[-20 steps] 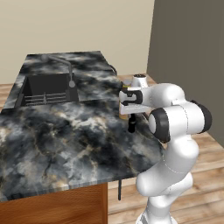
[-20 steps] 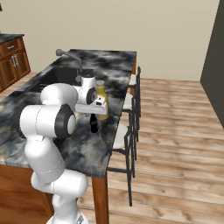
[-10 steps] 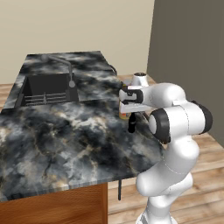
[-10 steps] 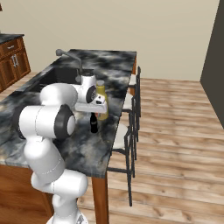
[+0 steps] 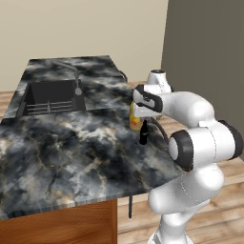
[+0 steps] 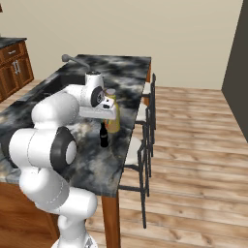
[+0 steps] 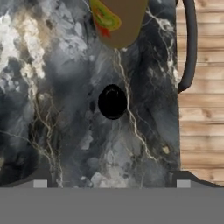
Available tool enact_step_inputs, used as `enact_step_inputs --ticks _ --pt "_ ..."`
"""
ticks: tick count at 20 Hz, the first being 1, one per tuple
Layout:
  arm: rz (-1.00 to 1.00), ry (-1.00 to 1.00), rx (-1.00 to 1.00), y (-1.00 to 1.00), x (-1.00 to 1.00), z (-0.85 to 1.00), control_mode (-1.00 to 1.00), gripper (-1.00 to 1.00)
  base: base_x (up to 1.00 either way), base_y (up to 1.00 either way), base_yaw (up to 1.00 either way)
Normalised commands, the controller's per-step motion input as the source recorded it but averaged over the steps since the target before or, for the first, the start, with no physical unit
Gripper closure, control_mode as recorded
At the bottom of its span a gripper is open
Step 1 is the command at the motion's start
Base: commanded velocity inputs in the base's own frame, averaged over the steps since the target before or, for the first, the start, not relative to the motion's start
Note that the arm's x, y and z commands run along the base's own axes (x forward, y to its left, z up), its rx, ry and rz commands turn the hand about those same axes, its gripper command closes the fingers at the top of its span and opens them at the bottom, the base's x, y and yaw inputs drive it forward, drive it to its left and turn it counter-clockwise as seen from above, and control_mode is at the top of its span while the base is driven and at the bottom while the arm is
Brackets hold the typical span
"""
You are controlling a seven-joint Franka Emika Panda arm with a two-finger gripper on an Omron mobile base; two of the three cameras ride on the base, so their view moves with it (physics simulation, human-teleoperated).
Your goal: Move the drinks to the dining counter.
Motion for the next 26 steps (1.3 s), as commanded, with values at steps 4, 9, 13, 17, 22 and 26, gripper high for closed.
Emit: enact_step_inputs --ticks 4,9,13,17,22,26 --pt "-0.03 -0.01 0.0 0.0 -0.94 0.56 -1.0 -1.0 0.0 0.0 0.0" --pt "-0.03 0.0 0.0 0.0 -0.98 0.49 -1.0 -1.0 0.0 0.0 0.0" --pt "-0.04 0.0 0.0 0.0 -0.85 0.45 -1.0 -1.0 0.0 0.0 0.0" --pt "-0.03 0.0 0.0 0.0 -0.57 0.46 -1.0 -1.0 0.0 0.0 0.0" --pt "-0.02 0.0 0.0 0.0 -0.46 0.34 -1.0 -1.0 0.0 0.0 0.0" --pt "0.0 0.0 0.0 0.0 -0.41 0.26 -1.0 -1.0 0.0 0.0 0.0"
